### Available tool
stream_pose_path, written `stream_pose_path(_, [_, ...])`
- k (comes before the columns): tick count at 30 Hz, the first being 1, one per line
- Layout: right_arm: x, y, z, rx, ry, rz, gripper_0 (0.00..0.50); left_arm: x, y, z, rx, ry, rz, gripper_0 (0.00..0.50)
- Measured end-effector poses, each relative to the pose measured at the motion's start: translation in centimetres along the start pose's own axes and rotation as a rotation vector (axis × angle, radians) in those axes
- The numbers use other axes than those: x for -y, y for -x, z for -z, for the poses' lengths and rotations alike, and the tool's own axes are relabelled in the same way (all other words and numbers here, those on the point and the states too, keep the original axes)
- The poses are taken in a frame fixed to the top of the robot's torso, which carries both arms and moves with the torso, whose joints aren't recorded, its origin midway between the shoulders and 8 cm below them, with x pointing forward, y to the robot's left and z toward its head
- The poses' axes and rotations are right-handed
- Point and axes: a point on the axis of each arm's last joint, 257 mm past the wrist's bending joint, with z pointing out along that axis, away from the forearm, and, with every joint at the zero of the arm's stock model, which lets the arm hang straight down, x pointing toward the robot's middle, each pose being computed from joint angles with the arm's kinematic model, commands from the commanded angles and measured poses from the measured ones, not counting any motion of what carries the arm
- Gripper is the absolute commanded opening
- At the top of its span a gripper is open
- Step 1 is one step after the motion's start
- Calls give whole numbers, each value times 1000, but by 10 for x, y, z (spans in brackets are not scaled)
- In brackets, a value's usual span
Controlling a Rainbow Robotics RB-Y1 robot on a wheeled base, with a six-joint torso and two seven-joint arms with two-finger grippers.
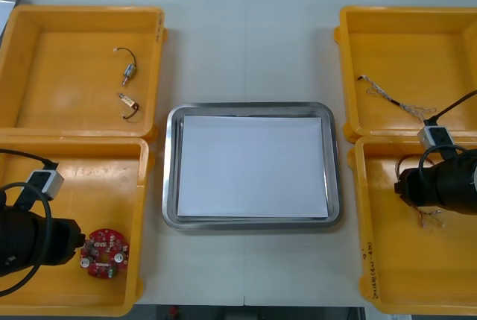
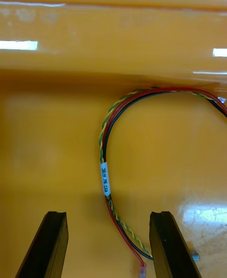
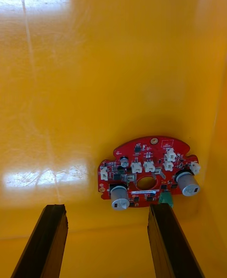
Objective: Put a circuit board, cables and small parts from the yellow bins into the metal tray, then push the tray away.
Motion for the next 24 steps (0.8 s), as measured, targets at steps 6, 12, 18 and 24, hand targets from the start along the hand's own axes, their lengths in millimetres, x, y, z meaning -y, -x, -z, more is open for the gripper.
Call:
stream_pose_path(6, [2,-3,-15,-3,-1,-9,500,5,-5,-7,16,-11,-13,500])
stream_pose_path(12, [3,-7,-22,-13,-4,-12,500,2,-9,-24,38,-12,-12,500])
stream_pose_path(18, [0,-7,-26,-10,-9,1,500,-4,-16,-38,32,1,-14,500])
stream_pose_path(24, [0,-7,-27,-10,-12,6,500,2,-26,-43,17,-3,-34,500])
